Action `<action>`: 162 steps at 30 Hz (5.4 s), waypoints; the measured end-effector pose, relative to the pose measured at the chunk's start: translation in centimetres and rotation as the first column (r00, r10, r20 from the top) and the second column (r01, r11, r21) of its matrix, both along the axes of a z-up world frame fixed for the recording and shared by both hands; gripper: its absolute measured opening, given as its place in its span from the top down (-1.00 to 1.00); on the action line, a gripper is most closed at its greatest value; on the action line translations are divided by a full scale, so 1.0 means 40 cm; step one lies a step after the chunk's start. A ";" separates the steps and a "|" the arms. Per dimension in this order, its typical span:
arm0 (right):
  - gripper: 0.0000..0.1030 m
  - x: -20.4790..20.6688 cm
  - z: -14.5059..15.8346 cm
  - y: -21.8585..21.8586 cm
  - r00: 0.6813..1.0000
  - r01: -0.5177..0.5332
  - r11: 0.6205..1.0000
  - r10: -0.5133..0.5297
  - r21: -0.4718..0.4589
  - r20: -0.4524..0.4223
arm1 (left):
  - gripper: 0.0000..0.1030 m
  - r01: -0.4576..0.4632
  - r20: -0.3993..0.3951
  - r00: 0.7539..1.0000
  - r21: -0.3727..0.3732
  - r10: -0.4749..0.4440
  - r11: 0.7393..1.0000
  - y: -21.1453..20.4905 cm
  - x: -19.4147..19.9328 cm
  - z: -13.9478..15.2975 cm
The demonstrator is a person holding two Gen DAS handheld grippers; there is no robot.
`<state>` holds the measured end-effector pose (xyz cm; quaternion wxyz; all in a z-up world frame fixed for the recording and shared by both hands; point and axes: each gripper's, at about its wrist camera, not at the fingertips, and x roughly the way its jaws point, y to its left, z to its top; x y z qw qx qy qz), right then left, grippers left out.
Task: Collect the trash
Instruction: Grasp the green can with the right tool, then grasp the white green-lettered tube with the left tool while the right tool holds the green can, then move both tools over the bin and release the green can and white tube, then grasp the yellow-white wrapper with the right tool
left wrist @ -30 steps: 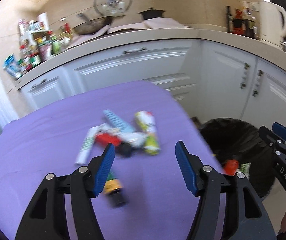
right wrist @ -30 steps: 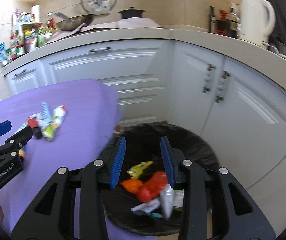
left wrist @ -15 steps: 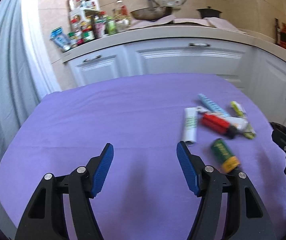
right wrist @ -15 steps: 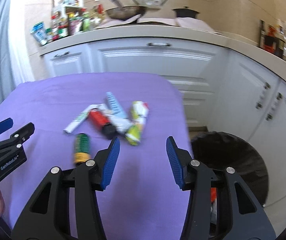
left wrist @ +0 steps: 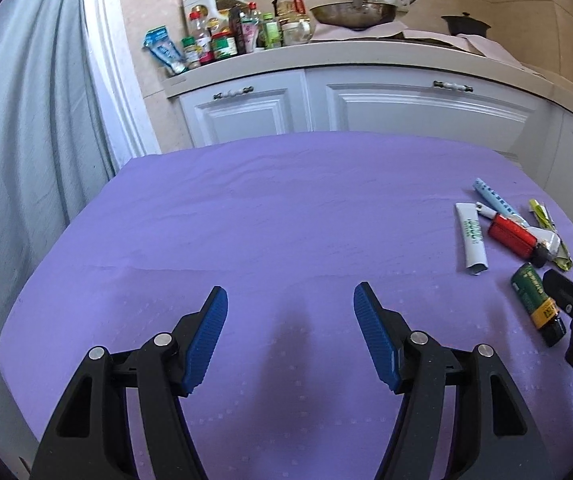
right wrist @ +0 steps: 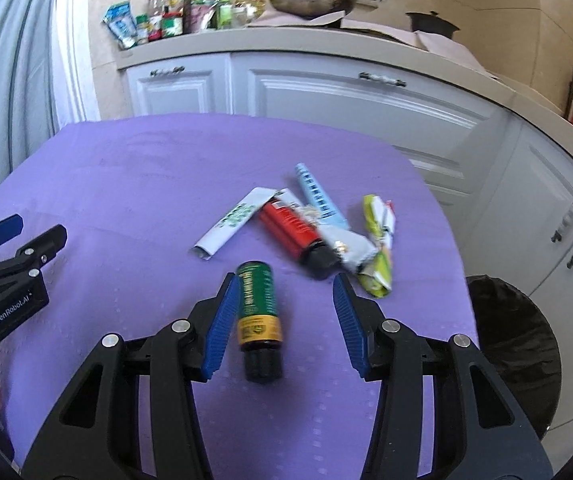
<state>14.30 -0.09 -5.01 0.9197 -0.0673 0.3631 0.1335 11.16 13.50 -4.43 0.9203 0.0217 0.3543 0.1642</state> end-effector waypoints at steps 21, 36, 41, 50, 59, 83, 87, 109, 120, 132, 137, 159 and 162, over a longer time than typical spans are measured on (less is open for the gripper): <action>0.55 -0.008 -0.011 -0.007 0.999 -0.011 0.998 0.010 -0.056 -0.034 | -0.25 0.043 -0.007 0.999 -0.043 -0.044 0.998 -0.027 0.017 -0.004; 0.55 0.055 0.026 -0.211 0.983 0.185 0.983 -0.185 -0.013 0.011 | -0.25 0.142 -0.004 0.990 -0.057 -0.142 0.988 -0.142 0.091 0.010; 0.55 0.084 0.022 -0.265 0.973 0.229 0.973 -0.229 -0.009 0.015 | -0.25 0.168 -0.013 0.986 -0.051 -0.169 0.984 -0.174 0.124 0.005; 0.55 0.132 0.011 -0.293 0.970 0.241 0.971 -0.241 -0.003 0.007 | -0.25 0.195 -0.034 0.980 -0.039 -0.196 0.980 -0.206 0.184 -0.009; 0.55 0.172 0.001 -0.307 0.969 0.247 0.969 -0.247 0.002 -0.004 | -0.30 0.217 -0.081 0.972 -0.046 -0.220 0.975 -0.221 0.238 -0.042; 0.55 0.153 0.005 -0.325 0.967 0.254 0.967 -0.255 0.032 0.008 | 0.79 0.243 -0.057 0.967 -0.110 -0.250 0.964 -0.222 0.196 -0.031; 0.55 0.127 0.019 -0.336 0.965 0.262 0.964 -0.263 0.036 0.019 | 0.79 0.261 -0.013 0.965 -0.101 -0.263 0.960 -0.247 0.173 -0.004; 0.55 -0.065 0.077 -0.545 0.896 0.428 0.902 -0.431 0.053 0.108 | 0.78 0.484 0.138 0.871 -0.088 -0.471 0.871 -0.494 0.053 0.067; 0.55 -0.089 0.025 -0.630 0.867 0.484 0.874 -0.485 0.037 0.114 | 0.77 0.567 0.130 0.820 -0.066 -0.557 0.821 -0.642 0.056 0.033; 0.27 -0.059 -0.045 -0.706 0.838 0.538 0.843 -0.536 0.007 0.104 | 0.36 0.608 0.010 0.793 -0.084 -0.609 0.789 -0.776 0.101 -0.023; 0.20 -0.072 -0.032 -0.709 0.829 0.548 0.836 -0.546 0.020 0.119 | 0.03 0.600 0.001 0.798 -0.105 -0.603 0.793 -0.778 0.099 -0.025; 0.20 0.000 0.056 -0.456 0.920 0.362 0.929 -0.370 0.077 0.130 | -0.04 0.343 0.088 0.937 -0.039 -0.338 0.939 -0.471 0.086 0.065; 0.20 0.026 0.056 -0.395 0.939 0.316 0.946 -0.323 0.071 0.122 | -0.08 0.273 0.086 0.959 -0.043 -0.269 0.961 -0.394 0.092 0.062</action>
